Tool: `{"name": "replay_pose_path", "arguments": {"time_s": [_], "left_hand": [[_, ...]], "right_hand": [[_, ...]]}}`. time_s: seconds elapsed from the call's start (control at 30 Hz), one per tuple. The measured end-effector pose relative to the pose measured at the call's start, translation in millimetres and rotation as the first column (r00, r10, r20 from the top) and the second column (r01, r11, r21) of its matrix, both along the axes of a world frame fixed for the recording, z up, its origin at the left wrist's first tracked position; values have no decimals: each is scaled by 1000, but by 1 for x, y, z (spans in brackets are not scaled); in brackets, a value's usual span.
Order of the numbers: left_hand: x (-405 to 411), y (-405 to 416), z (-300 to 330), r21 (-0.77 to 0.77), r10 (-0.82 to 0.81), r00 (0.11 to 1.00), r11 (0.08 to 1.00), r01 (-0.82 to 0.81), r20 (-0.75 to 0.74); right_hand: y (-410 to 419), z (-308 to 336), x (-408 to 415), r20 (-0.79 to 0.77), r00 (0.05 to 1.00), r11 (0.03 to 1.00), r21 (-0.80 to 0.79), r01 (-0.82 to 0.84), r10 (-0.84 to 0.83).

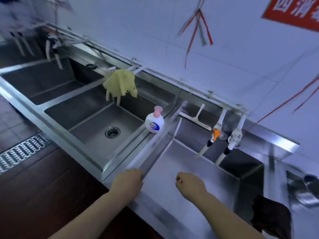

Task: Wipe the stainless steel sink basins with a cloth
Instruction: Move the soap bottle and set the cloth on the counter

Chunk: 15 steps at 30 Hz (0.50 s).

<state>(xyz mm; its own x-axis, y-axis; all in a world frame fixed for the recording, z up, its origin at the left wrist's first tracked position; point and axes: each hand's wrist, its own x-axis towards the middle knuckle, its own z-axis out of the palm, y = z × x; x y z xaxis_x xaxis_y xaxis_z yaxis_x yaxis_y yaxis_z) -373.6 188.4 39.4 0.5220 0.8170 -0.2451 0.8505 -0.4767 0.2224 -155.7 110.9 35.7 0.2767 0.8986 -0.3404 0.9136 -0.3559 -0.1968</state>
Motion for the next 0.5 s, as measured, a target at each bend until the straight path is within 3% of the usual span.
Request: {"name": "replay_pose_path", "arguments": {"time_s": [0.2, 0.3, 0.5], "left_hand": [[-86, 49, 17, 24, 62, 993, 998, -65, 101], [-89, 70, 19, 17, 41, 992, 999, -43, 121], [-60, 107, 22, 32, 30, 980, 999, -37, 195]], "right_hand": [[58, 28, -69, -66, 997, 995, 97, 33, -26], [78, 40, -77, -92, 994, 988, 135, 77, -65], [141, 68, -46, -2, 994, 954, 281, 109, -113]]}}
